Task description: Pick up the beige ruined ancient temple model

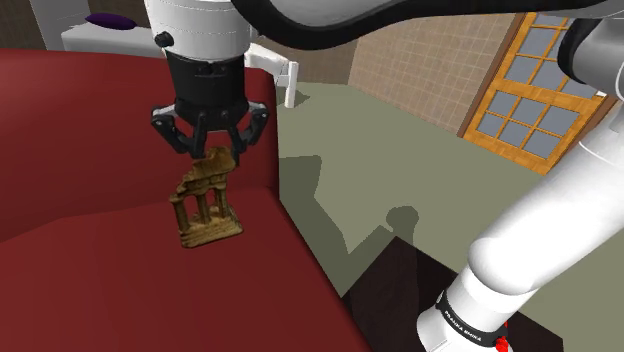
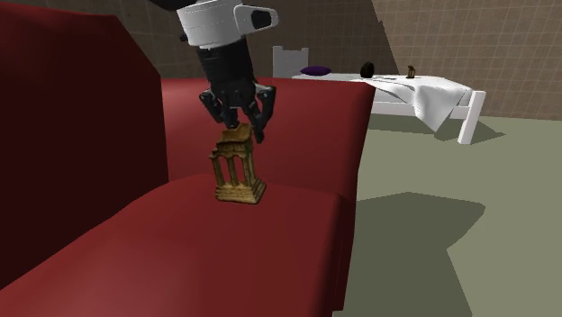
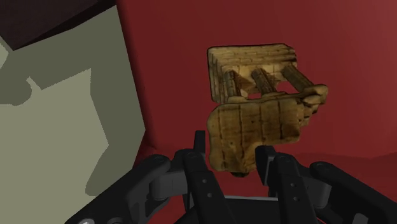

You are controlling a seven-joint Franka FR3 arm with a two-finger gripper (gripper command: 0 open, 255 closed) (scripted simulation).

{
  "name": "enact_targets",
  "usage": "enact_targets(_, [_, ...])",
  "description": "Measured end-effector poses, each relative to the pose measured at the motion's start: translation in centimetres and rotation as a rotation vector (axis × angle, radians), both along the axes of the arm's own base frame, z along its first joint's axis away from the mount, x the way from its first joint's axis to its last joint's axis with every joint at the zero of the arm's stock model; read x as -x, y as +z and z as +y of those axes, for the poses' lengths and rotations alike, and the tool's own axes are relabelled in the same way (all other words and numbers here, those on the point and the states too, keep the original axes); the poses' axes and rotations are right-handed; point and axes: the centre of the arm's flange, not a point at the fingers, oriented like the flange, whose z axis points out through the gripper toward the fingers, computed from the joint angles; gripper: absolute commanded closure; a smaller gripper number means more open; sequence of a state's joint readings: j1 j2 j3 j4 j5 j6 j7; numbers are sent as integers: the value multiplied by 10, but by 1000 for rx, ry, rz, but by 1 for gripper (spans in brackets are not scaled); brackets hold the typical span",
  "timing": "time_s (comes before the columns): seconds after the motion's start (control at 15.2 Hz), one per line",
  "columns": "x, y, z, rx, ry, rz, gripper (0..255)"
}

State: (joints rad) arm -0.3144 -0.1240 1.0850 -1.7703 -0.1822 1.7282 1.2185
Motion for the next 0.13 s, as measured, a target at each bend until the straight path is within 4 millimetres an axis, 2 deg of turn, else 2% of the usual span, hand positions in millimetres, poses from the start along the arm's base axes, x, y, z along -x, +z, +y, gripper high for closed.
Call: enact_targets(0.13, [-1,8,-1,0,0,0,255])
